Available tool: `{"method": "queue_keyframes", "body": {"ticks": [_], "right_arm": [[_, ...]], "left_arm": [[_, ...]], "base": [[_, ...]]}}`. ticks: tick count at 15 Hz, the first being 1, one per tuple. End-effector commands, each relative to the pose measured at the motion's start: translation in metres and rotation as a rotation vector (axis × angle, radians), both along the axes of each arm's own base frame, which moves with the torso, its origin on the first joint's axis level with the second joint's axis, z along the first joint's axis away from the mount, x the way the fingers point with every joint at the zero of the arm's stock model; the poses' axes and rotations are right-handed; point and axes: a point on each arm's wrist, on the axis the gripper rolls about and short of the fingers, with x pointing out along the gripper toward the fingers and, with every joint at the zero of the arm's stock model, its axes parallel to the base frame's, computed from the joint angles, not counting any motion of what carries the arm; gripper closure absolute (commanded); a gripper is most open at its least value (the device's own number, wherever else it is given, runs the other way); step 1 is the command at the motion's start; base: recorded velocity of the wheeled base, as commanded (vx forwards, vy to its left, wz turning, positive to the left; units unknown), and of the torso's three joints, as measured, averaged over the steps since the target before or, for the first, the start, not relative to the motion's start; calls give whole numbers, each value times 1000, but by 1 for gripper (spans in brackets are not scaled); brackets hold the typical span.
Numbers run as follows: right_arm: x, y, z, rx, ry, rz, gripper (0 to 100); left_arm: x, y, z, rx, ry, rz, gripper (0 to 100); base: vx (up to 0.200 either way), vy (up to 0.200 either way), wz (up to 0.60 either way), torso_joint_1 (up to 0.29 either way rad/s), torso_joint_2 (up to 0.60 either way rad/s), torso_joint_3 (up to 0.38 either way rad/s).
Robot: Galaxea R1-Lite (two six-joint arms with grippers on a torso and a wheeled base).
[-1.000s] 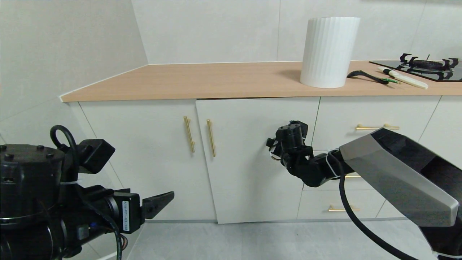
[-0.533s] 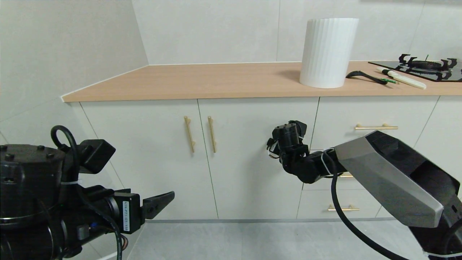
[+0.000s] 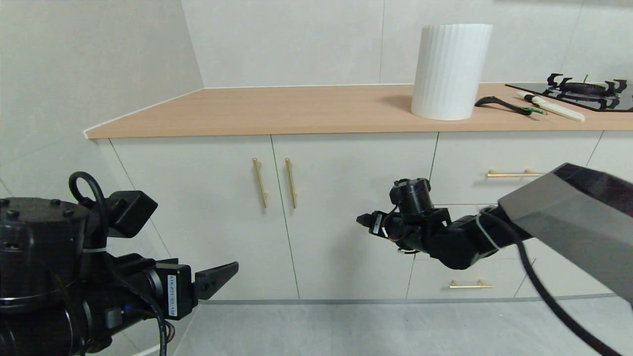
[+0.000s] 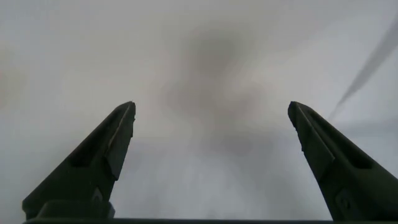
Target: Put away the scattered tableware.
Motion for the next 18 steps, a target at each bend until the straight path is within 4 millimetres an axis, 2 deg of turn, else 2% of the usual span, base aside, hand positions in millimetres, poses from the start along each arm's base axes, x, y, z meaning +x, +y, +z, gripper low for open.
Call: {"method": "queue_keyframes", "body": {"ticks": [1, 4, 6, 7, 10, 11, 12, 13, 14, 15, 17, 18], "right_arm": [[-39, -15, 47, 68, -30, 107, 0], [-41, -18, 53, 6, -78, 91, 0], [-55, -25, 67, -11, -111, 71, 0], [-67, -33, 79, -33, -143, 78, 0], [-123, -71, 135, -44, -299, 30, 0], [-135, -79, 143, -45, -328, 19, 0], [-163, -101, 158, -68, -400, -28, 0], [-171, -106, 161, -76, -416, -43, 0], [-191, -120, 166, -98, -459, -73, 0], [-227, -142, 172, -129, -537, -101, 0], [-266, -171, 174, -156, -628, -137, 0], [-279, -187, 168, -216, -641, -197, 0]], "left_arm": [[0, 0, -1, 1, 2, 0, 0], [-2, 1, -1, 1, -1, -2, 0], [-3, 2, 1, -5, -10, -2, 0], [-5, 3, 4, -11, -24, 1, 0], [-19, 12, 18, -50, -96, 11, 0], [-24, 16, 23, -62, -120, 17, 0], [-41, 28, 33, -78, -197, 30, 0], [-47, 33, 35, -75, -218, 39, 0], [-63, 46, 36, -60, -279, 59, 0], [-90, 61, 35, -32, -375, 83, 0], [-123, 76, 35, -48, -477, 119, 0], [-140, 83, 33, -45, -509, 145, 0]], "base": [[0, 0, 0, 0, 0, 0], [0, 0, 0, 0, 0, 0], [0, 0, 0, 0, 0, 0], [0, 0, 0, 0, 0, 0], [0, 0, 0, 0, 0, 0], [0, 0, 0, 0, 0, 0], [0, 0, 0, 0, 0, 0], [0, 0, 0, 0, 0, 0], [0, 0, 0, 0, 0, 0], [0, 0, 0, 0, 0, 0], [0, 0, 0, 0, 0, 0], [0, 0, 0, 0, 0, 0]]}}
